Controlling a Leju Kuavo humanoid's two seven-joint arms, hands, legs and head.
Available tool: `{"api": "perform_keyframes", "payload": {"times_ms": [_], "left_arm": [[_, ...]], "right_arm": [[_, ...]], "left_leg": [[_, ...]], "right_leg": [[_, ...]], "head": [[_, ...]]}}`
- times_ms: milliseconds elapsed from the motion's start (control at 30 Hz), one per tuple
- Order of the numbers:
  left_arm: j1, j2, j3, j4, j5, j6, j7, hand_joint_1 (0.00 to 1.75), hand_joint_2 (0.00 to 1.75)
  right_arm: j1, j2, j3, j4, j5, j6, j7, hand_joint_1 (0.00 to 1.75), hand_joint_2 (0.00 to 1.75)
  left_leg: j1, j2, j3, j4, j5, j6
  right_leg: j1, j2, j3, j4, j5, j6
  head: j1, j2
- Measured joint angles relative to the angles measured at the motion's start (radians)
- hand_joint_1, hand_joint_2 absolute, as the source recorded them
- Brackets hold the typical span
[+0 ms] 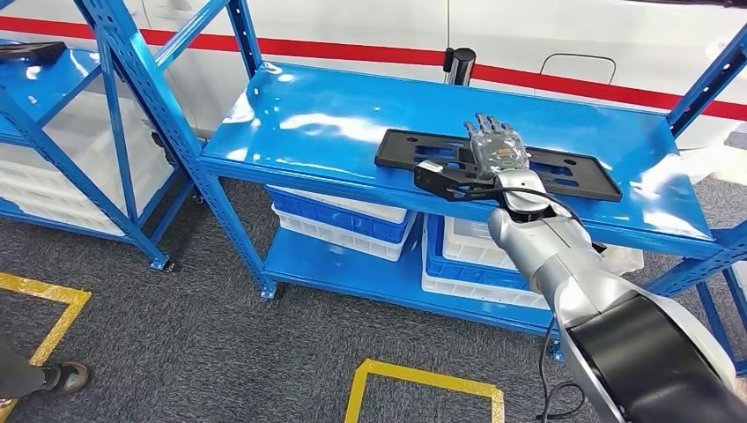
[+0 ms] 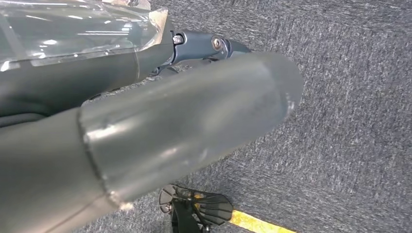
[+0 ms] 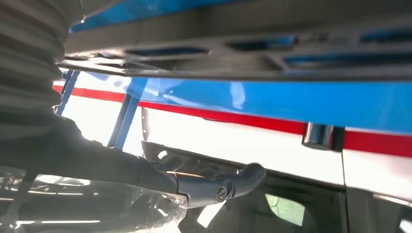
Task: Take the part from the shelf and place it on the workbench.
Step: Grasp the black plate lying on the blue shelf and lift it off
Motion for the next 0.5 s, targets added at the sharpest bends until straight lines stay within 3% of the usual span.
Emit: {"api": "perform_keyframes", "payload": {"times_ms": [33, 67, 100, 167, 200, 267, 300, 400, 500], "left_arm": [[0.000, -0.001, 0.000, 0.000, 0.000, 0.000, 0.000, 0.00, 0.00], [0.000, -0.002, 0.000, 0.000, 0.000, -0.001, -0.002, 0.00, 0.00], [0.001, -0.003, 0.000, 0.000, 0.001, -0.003, -0.007, 0.00, 0.00], [0.000, -0.006, 0.001, 0.000, 0.005, -0.008, -0.038, 0.00, 0.00], [0.000, -0.007, 0.003, 0.000, 0.007, -0.007, -0.064, 0.00, 0.00], [-0.001, -0.007, 0.008, 0.000, 0.008, 0.025, -0.138, 0.00, 0.00], [-0.001, -0.008, 0.011, 0.000, 0.007, 0.052, -0.172, 0.00, 0.00], [-0.002, -0.013, 0.016, 0.000, 0.002, 0.118, -0.215, 0.00, 0.00], [-0.004, -0.016, 0.023, 0.000, 0.001, 0.142, -0.216, 0.00, 0.00]], "right_arm": [[0.007, 0.000, -0.002, 0.001, 0.000, -0.001, -0.002, 0.00, 1.75], [0.013, -0.001, -0.004, 0.001, 0.001, -0.001, -0.003, 0.00, 1.75], [0.017, 0.000, -0.006, 0.002, 0.001, -0.003, -0.004, 0.00, 1.75], [0.020, 0.001, -0.009, 0.002, 0.002, -0.013, -0.004, 0.00, 1.75], [0.022, 0.002, -0.011, 0.002, 0.002, -0.020, -0.004, 0.00, 1.75], [0.027, 0.003, -0.018, 0.002, 0.002, -0.039, -0.006, 0.00, 1.75], [0.031, 0.002, -0.023, 0.002, 0.002, -0.049, -0.010, 0.00, 1.75], [0.042, 0.000, -0.042, 0.002, -0.003, -0.082, -0.037, 0.00, 1.75], [0.056, 0.000, -0.057, 0.002, -0.005, -0.097, -0.054, 0.00, 1.75]], "left_leg": [[0.000, -0.001, 0.001, 0.000, -0.002, 0.000], [0.001, -0.003, 0.003, 0.001, -0.004, -0.002], [0.002, -0.004, 0.005, 0.003, -0.007, -0.006], [0.002, -0.006, 0.007, 0.013, -0.018, -0.018], [0.001, -0.006, 0.007, 0.020, -0.025, -0.024], [-0.001, -0.007, 0.005, 0.027, -0.034, -0.031], [0.000, -0.007, 0.006, 0.027, -0.034, -0.026], [0.000, -0.005, 0.009, 0.026, -0.034, -0.007], [0.002, -0.003, 0.012, 0.021, -0.034, -0.006]], "right_leg": [[-0.002, 0.000, -0.025, 0.037, -0.006, 0.005], [-0.006, 0.000, -0.030, 0.032, 0.006, 0.014], [-0.011, -0.001, -0.014, -0.014, 0.033, 0.026], [-0.020, -0.003, 0.050, -0.159, 0.097, 0.046], [-0.022, -0.003, 0.074, -0.210, 0.117, 0.046], [-0.021, -0.002, 0.092, -0.243, 0.130, 0.033], [-0.021, -0.001, 0.092, -0.244, 0.131, 0.028], [-0.020, 0.004, 0.093, -0.246, 0.133, 0.026], [-0.017, 0.007, 0.093, -0.245, 0.132, 0.025]], "head": [[0.000, 0.000], [0.000, 0.000], [0.000, 0.000], [0.001, 0.000], [0.001, 0.000], [0.000, 0.000], [-0.001, 0.000], [-0.002, 0.000], [-0.002, 0.000]]}}
